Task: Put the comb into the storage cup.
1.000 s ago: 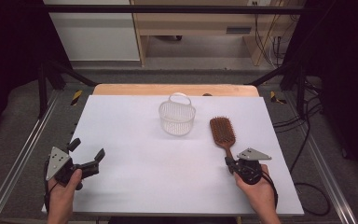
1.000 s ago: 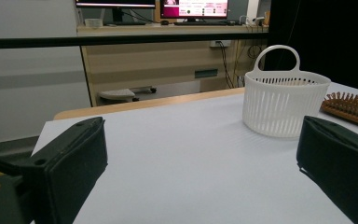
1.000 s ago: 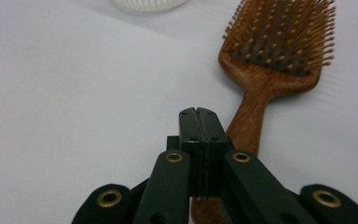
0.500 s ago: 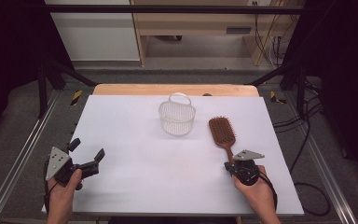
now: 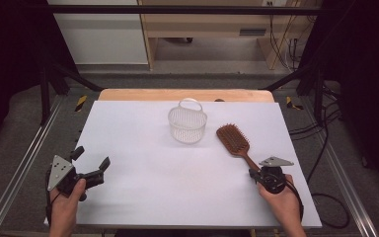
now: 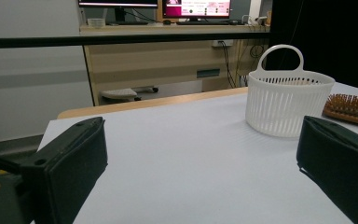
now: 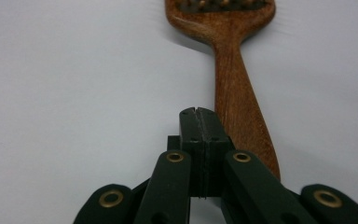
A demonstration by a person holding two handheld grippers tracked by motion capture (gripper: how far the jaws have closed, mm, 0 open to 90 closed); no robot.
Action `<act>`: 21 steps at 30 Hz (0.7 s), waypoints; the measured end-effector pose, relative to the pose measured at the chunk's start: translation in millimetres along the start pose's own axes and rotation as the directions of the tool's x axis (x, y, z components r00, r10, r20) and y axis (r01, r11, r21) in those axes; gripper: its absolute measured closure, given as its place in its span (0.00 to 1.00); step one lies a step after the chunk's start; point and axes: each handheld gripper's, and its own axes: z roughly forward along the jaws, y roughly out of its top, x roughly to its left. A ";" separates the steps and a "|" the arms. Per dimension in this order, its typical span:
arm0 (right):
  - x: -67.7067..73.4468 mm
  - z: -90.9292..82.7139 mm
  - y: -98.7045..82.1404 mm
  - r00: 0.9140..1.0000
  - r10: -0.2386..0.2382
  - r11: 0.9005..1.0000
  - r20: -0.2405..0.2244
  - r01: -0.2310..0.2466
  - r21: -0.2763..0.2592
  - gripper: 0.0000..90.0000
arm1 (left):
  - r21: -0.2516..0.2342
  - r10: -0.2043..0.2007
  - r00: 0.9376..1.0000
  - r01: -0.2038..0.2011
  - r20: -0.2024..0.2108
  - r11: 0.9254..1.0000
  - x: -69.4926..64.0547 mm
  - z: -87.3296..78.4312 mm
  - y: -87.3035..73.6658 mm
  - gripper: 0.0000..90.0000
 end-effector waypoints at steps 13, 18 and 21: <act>-21.0 -4.6 -4.3 0.998 0.045 0.999 0.047 -0.044 -0.015 1.00 | 0.003 0.004 1.000 -0.004 -0.004 1.000 0.4 0.6 -0.3 0.02; -22.5 -4.7 -4.2 0.997 0.045 0.999 0.058 -0.044 -0.019 1.00 | 0.006 0.007 1.000 -0.007 -0.008 1.000 0.8 0.8 -0.7 0.02; -22.8 -5.4 -4.4 0.998 0.048 0.999 0.051 -0.047 -0.020 1.00 | 0.007 0.007 1.000 -0.007 -0.012 1.000 1.2 0.8 -0.8 0.02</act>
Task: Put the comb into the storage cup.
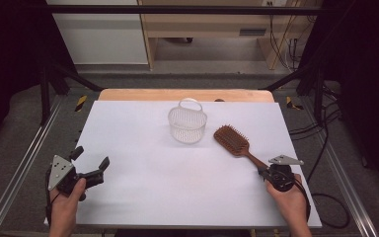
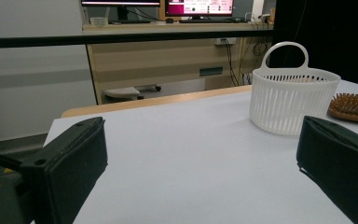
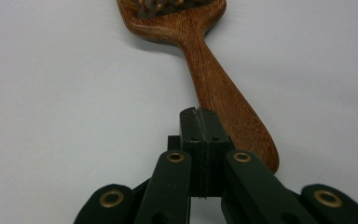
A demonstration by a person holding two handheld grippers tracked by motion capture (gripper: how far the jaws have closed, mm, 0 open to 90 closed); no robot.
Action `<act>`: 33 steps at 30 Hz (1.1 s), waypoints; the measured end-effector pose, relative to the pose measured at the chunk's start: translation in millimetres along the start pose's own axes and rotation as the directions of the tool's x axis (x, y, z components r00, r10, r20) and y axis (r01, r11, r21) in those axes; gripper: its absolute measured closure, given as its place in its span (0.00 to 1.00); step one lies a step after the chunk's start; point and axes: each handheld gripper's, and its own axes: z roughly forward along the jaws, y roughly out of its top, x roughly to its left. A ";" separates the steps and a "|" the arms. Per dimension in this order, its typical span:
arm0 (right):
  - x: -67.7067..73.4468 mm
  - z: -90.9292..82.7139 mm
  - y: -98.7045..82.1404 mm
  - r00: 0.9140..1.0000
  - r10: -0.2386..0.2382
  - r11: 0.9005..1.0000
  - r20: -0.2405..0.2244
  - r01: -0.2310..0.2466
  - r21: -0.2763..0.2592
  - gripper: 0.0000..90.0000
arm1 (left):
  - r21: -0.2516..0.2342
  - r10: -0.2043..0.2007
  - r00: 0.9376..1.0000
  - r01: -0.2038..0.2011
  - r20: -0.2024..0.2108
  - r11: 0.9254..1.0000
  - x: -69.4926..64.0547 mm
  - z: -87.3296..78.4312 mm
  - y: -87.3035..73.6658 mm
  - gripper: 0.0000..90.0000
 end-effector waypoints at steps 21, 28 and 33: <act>-2.6 -22.4 57.7 0.988 -0.155 0.988 -0.011 0.155 0.026 0.96 | -0.003 -0.004 1.000 0.004 -0.018 1.000 3.1 -2.6 -0.6 0.02; -16.1 -2.0 75.7 0.990 -0.132 0.985 -0.048 0.137 0.109 0.68 | -0.002 -0.004 1.000 0.004 -0.020 1.000 3.5 -3.0 -0.6 0.02; -20.9 14.9 78.0 0.990 -0.109 0.979 -0.087 0.122 0.162 0.45 | -0.003 -0.004 1.000 0.004 -0.018 1.000 3.4 -3.0 -0.6 0.02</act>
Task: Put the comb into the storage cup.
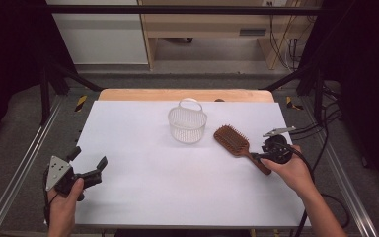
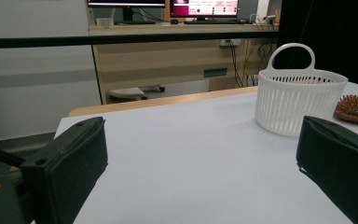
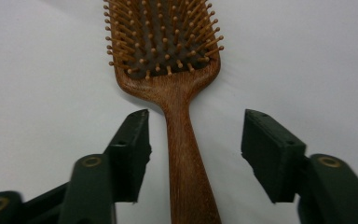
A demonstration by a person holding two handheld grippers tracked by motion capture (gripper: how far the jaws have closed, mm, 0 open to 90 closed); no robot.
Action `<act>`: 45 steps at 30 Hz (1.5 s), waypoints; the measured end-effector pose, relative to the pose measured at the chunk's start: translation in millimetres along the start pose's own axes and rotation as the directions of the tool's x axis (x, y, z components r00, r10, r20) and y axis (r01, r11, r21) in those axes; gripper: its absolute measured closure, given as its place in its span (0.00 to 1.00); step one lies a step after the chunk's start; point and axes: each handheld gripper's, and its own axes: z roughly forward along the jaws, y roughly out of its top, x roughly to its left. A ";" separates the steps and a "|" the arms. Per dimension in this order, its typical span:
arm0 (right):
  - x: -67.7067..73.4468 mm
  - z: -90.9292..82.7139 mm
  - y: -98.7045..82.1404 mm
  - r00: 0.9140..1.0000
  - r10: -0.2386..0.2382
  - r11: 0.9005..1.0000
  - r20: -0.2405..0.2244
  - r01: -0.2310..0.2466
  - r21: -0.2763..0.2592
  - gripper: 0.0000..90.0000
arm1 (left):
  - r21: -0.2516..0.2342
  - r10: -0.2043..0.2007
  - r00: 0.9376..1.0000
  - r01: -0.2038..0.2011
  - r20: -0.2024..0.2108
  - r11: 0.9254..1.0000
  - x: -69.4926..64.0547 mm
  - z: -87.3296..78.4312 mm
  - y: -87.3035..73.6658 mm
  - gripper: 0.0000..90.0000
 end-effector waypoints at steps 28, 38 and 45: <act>5.0 43.8 11.7 0.995 -0.090 0.979 -0.032 0.094 0.179 0.56 | 0.001 0.009 1.000 -0.009 0.004 1.000 -1.2 0.4 0.2 0.02; 6.1 44.1 14.4 0.992 -0.116 0.974 -0.052 0.124 0.187 0.77 | 0.001 0.012 1.000 -0.012 0.011 1.000 -2.7 1.9 0.3 0.02; 9.3 46.0 19.9 0.990 -0.132 0.963 -0.048 0.140 0.231 0.81 | 0.001 0.014 1.000 -0.014 0.013 1.000 -3.6 1.9 0.6 0.02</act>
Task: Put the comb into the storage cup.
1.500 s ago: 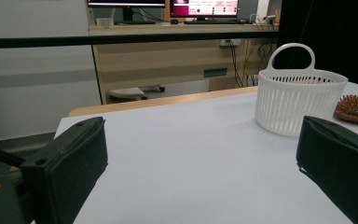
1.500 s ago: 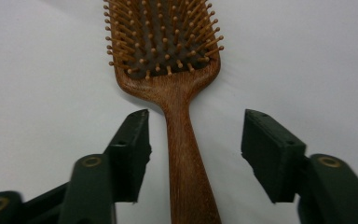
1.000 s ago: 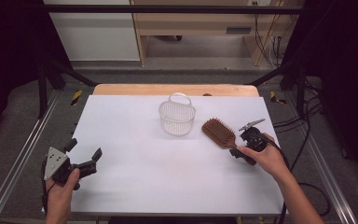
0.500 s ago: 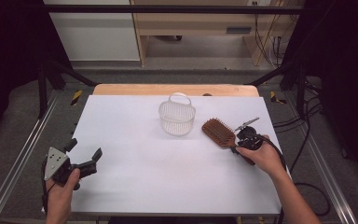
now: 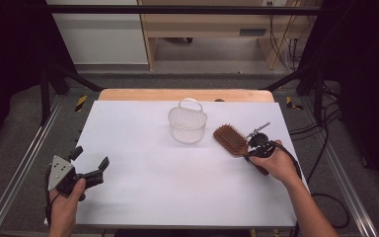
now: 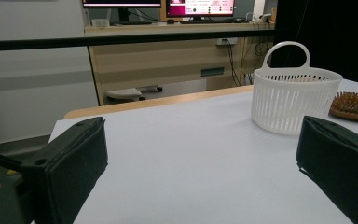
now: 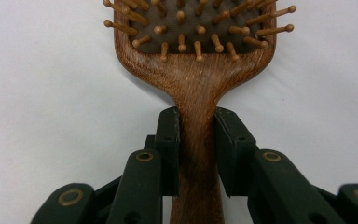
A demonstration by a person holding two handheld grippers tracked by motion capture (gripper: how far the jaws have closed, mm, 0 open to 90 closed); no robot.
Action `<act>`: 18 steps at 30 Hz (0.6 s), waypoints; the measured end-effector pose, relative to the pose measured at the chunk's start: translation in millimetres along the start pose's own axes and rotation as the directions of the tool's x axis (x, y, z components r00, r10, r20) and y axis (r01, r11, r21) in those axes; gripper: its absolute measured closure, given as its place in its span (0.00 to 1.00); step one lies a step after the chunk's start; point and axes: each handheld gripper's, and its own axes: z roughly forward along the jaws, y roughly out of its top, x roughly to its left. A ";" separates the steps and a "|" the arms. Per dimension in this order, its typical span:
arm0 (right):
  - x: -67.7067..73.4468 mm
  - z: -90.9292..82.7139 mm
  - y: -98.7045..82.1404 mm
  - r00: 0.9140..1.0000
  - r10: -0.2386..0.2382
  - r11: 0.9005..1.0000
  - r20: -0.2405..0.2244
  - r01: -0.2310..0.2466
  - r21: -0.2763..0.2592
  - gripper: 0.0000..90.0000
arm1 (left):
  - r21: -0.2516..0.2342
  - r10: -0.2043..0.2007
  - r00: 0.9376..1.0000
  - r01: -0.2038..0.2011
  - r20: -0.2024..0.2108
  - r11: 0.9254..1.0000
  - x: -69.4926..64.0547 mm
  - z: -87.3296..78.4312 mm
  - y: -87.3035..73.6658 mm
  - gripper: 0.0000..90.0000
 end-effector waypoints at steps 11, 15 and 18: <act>4.5 -0.4 3.7 1.000 -0.013 1.000 0.028 0.012 0.022 0.81 | 0.002 -0.002 1.000 0.002 0.000 1.000 0.4 0.3 -0.4 0.02; 6.3 -1.1 2.8 0.999 -0.015 1.000 0.041 0.014 0.014 0.81 | 0.002 -0.002 1.000 0.002 0.001 1.000 0.3 0.3 -0.3 0.02; 6.8 -2.7 1.1 0.999 -0.021 1.000 0.034 0.021 0.010 0.81 | 0.002 -0.005 1.000 0.005 0.000 1.000 0.3 0.4 -0.4 0.02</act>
